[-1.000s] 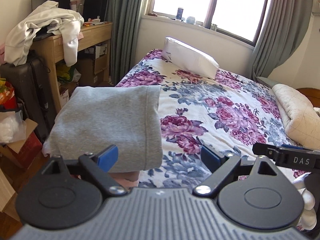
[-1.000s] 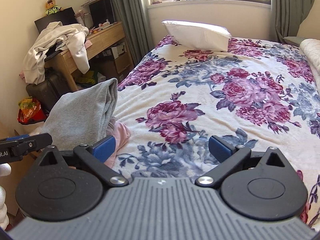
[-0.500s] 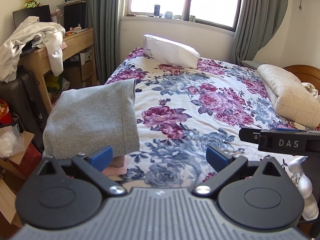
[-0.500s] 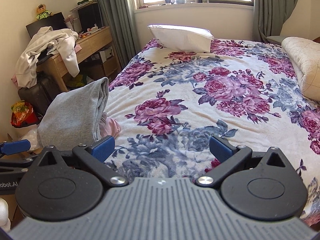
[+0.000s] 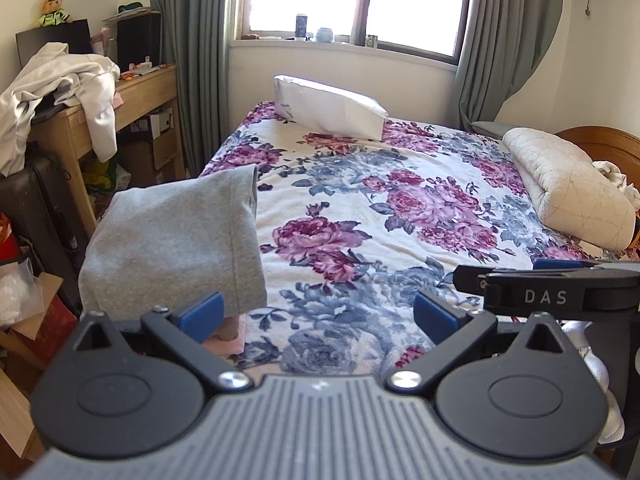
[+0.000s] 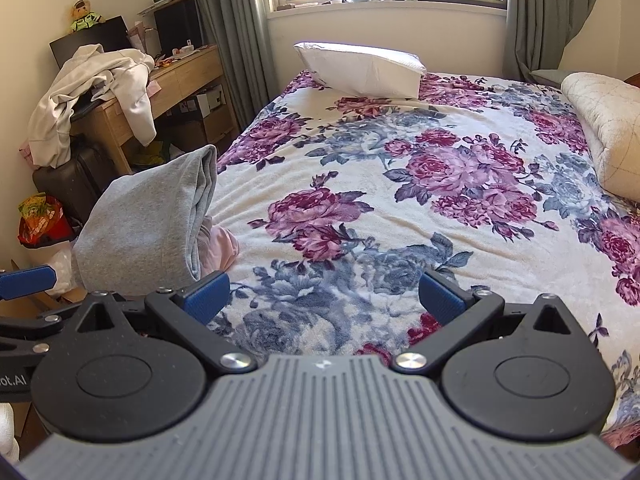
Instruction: Fold clothes
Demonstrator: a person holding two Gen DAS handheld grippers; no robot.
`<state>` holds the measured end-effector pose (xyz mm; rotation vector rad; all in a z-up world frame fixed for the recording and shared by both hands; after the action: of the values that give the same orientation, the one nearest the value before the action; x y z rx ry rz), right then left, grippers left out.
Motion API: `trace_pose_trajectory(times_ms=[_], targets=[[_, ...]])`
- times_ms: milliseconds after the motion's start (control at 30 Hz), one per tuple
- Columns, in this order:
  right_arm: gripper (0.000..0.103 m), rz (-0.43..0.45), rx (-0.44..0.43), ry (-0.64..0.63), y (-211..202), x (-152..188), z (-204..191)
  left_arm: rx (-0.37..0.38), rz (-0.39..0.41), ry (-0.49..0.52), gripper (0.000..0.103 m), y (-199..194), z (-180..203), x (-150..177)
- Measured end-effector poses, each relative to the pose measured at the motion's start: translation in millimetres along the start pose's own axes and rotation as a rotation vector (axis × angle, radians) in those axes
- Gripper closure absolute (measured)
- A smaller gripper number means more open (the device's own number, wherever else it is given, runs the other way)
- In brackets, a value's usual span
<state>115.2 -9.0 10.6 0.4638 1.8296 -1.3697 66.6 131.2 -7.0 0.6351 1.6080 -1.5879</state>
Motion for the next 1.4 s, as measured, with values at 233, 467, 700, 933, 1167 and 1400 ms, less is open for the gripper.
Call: trace_pose_trajectory(times_ms=[233, 467, 700, 933, 1167, 1400], targets=[[0.000, 0.004, 0.000, 0.000, -1.0, -1.1, 0.2, 0.005, -0.014, 0.003, 0.000, -2.0, 3.4, 2.0], [0.000, -0.003, -0.005, -0.004, 1.0, -1.3, -2.1, 0.022, -0.016, 0.008, 0.000, -4.0, 5.1, 1.7], [0.000, -0.006, -0.005, -0.011, 2.1, -1.1, -2.5, 0.029, -0.019, 0.008, 0.000, -2.6, 4.0, 3.0], [0.000, -0.009, -0.009, -0.011, 3.8, -1.1, -3.9, 0.023, -0.024, 0.007, 0.000, -1.5, 2.5, 3.8], [0.000, -0.014, -0.011, -0.007, 5.4, 0.1, -4.5, 0.022, -0.027, 0.007, 0.000, -0.9, 1.9, 3.7], [0.000, -0.015, -0.014, -0.004, 7.5, 1.5, -3.7, 0.021, -0.025, 0.009, 0.000, -1.9, 1.0, 4.5]])
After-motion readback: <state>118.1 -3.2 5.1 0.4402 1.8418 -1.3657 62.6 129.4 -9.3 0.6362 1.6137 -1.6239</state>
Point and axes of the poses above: each gripper's, at about its wrist camera, not at the fingertips, and y roughly the way its jaws point, z to its right, x to its underside, the point moved 3 cm from there along y, roughly the way its jaws point, and after that the axes turned 2 degrees about x, right-handed, at the moved point
